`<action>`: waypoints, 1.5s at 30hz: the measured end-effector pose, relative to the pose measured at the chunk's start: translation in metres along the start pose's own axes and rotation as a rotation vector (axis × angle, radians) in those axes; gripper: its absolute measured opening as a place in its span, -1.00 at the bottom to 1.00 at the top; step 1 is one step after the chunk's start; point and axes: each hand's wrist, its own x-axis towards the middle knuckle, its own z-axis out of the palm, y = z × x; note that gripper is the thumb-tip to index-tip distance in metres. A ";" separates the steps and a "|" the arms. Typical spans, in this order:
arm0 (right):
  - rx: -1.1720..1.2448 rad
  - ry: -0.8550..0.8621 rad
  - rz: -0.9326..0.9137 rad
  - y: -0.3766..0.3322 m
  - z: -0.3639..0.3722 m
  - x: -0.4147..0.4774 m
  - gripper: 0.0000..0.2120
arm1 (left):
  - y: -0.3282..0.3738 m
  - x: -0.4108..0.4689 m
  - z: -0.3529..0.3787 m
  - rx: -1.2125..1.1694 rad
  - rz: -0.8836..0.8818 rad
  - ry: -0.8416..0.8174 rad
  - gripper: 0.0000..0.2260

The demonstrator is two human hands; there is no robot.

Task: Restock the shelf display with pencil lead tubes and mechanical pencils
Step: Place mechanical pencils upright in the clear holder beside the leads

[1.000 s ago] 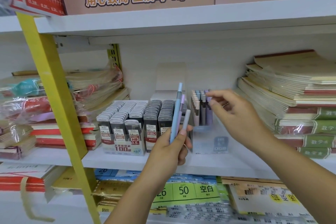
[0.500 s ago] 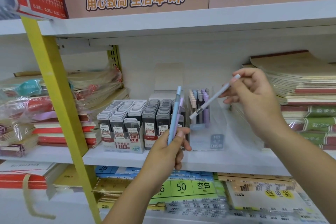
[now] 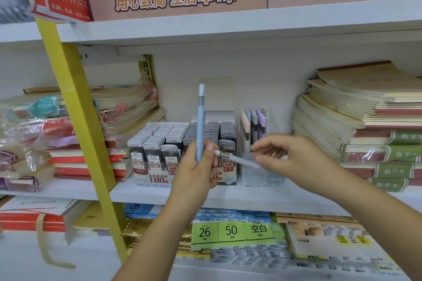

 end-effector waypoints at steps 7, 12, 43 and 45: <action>0.160 -0.100 -0.027 -0.017 0.022 0.007 -0.73 | 0.000 -0.002 0.009 0.099 0.041 -0.058 -0.78; 0.123 -0.103 -0.016 -0.011 0.012 0.008 -0.65 | -0.006 0.001 0.011 0.084 0.043 -0.082 -0.84; -0.378 0.261 -0.146 0.050 0.004 0.060 -0.77 | -0.032 -0.002 0.000 0.150 -0.072 -0.140 -0.79; -0.479 0.293 -0.152 0.045 0.004 0.062 -0.79 | -0.031 -0.004 0.000 0.140 -0.089 -0.166 -0.78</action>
